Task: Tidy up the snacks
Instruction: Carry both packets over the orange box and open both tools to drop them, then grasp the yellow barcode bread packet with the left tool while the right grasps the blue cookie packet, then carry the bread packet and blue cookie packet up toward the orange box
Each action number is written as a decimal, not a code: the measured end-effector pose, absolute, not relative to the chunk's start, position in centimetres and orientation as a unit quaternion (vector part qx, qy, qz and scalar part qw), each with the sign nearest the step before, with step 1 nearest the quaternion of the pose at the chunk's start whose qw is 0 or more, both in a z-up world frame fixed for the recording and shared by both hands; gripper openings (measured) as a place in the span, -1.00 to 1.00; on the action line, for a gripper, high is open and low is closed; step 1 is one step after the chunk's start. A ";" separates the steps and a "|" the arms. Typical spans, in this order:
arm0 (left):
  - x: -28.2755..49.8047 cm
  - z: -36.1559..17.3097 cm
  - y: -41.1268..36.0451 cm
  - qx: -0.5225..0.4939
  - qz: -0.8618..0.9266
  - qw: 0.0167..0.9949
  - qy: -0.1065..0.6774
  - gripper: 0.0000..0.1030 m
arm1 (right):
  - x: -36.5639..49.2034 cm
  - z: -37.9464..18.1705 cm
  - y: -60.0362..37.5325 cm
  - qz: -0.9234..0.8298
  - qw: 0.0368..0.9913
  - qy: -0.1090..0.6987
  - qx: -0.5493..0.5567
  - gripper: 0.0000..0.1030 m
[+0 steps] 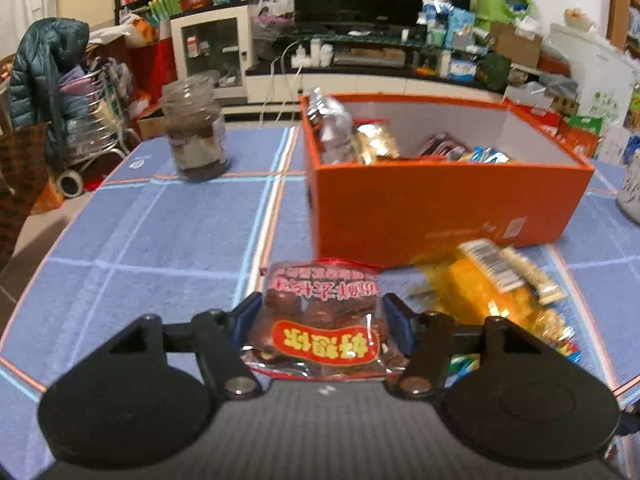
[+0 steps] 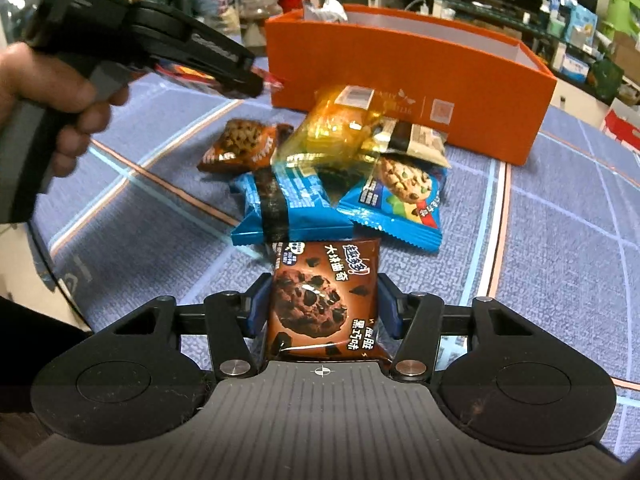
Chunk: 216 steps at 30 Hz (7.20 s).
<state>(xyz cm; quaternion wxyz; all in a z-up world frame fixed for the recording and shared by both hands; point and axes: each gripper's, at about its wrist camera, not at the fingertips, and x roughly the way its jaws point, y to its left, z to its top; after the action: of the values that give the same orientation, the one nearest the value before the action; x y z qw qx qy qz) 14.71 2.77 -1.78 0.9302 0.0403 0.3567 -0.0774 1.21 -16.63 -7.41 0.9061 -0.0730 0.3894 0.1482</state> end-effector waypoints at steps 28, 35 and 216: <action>14.6 -1.6 5.3 0.044 -0.029 0.929 0.365 0.23 | -0.5 -5.6 -15.8 0.177 0.903 0.381 -0.087 -0.18; 14.4 -1.7 5.2 0.047 -0.026 0.930 0.363 0.23 | -1.5 -4.4 -15.6 0.189 0.907 0.366 -0.092 -0.18; 12.1 -1.7 1.2 -0.003 -0.175 0.905 0.388 -0.04 | 6.2 -3.6 -21.9 0.031 0.946 0.322 -0.035 -0.42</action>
<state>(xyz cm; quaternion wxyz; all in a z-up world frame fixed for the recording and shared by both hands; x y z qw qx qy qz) 12.14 1.24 -1.70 0.9047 -0.0029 0.3883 -0.1751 6.21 -21.88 -3.57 0.9456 -0.0354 0.3220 0.0313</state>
